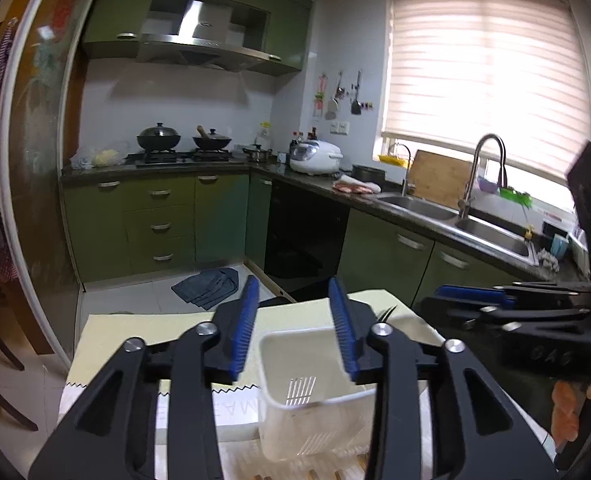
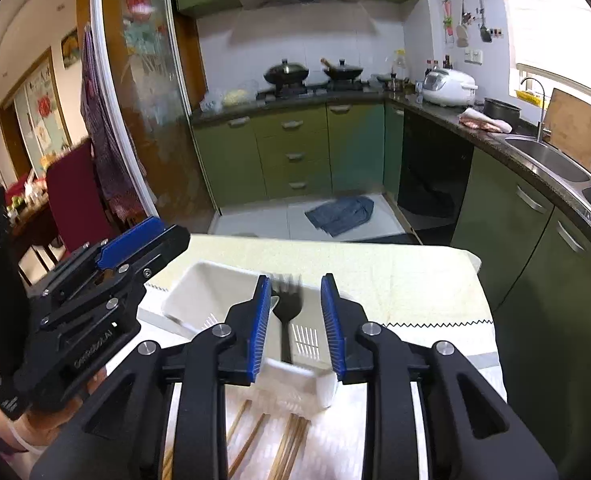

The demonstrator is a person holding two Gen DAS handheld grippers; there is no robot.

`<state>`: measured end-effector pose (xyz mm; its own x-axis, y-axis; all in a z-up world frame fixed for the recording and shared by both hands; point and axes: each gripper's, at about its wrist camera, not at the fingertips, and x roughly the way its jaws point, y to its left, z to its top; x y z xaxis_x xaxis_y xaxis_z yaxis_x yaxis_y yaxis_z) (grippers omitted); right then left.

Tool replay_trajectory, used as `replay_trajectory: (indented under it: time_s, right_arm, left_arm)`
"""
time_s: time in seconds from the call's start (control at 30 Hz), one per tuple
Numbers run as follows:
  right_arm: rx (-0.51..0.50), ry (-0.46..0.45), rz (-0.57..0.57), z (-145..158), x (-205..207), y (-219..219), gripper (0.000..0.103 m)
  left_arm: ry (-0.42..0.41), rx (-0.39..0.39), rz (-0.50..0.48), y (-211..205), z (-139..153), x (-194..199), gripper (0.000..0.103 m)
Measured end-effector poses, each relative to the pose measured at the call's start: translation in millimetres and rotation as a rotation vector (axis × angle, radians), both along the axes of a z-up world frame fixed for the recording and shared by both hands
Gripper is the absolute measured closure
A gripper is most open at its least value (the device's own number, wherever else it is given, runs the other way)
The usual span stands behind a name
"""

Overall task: Organize utensils
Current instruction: 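Drop the spoon and fork into the white holder with both tools, then grasp one wooden chopstick with the left tool while the right tool grasps another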

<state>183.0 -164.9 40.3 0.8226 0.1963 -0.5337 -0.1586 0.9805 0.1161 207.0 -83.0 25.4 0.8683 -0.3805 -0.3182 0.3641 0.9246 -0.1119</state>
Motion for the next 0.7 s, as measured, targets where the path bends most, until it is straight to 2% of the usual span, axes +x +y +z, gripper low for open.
replay_trajectory:
  time_s: [0.1,0.13,0.17,0.2,0.23,0.27,0.3,0.37,0.43,0.5,0.53,0.6,0.67,0.7]
  right_arm:
    - [0.018,-0.044,-0.011,2.6,-28.5,-11.2,0.071]
    - [0.028,-0.046,-0.003,-0.4,-40.3,-14.0,0.065]
    - [0.031,-0.043,0.005,-2.5,-48.7,-16.4,0.055]
    - [0.018,-0.027,0.009,-8.7,-58.9,-18.0,0.049]
    - [-0.005,0.002,0.014,-16.7,-66.3,-18.8,0.044]
    - [-0.019,0.031,0.017,-23.8,-71.4,-19.1,0.044]
    - [-0.029,0.067,0.02,-33.4,-75.9,-20.9,0.044]
    - [-0.039,0.126,0.018,-50.0,-83.2,-25.7,0.044]
    - [-0.039,0.164,-0.001,-63.6,-90.4,-34.4,0.044]
    - [-0.024,0.191,-0.01,-73.5,-94.6,-42.6,0.035]
    - [-0.005,0.2,-0.012,-77.4,-97.0,-47.3,0.027]
    - [0.006,0.218,-0.011,-84.3,-102.3,-51.6,0.025]
    - [-0.012,0.228,-0.02,-90.1,-107.5,-55.6,0.025]
    - [-0.016,0.231,-0.028,-92.4,-110.3,-58.6,0.025]
  left_arm:
    - [0.014,-0.001,0.013,9.9,1.5,-11.7,0.066]
    - [0.028,0.006,0.022,13.9,0.7,-17.3,0.066]
    - [0.049,0.019,0.03,18.1,-1.5,-24.0,0.061]
    - [0.071,0.033,0.037,20.6,-3.8,-28.8,0.055]
    - [0.115,0.057,0.048,24.6,-8.8,-34.3,0.042]
    - [0.178,0.084,0.063,29.3,-16.3,-39.3,0.036]
    - [0.238,0.108,0.067,32.7,-23.6,-41.9,0.036]
    - [0.358,0.153,0.062,38.4,-40.9,-44.9,0.036]
    - [0.526,0.178,0.051,45.5,-67.0,-45.3,0.036]
    - [0.711,0.164,0.031,53.7,-95.2,-42.0,0.037]
    - [0.824,0.138,0.024,59.7,-112.7,-40.9,0.037]
    - [0.945,0.127,0.023,64.7,-133.3,-39.9,0.044]
    - [0.944,0.186,0.035,60.8,-140.4,-42.1,0.063]
    - [0.927,0.222,0.045,59.4,-141.8,-42.0,0.065]
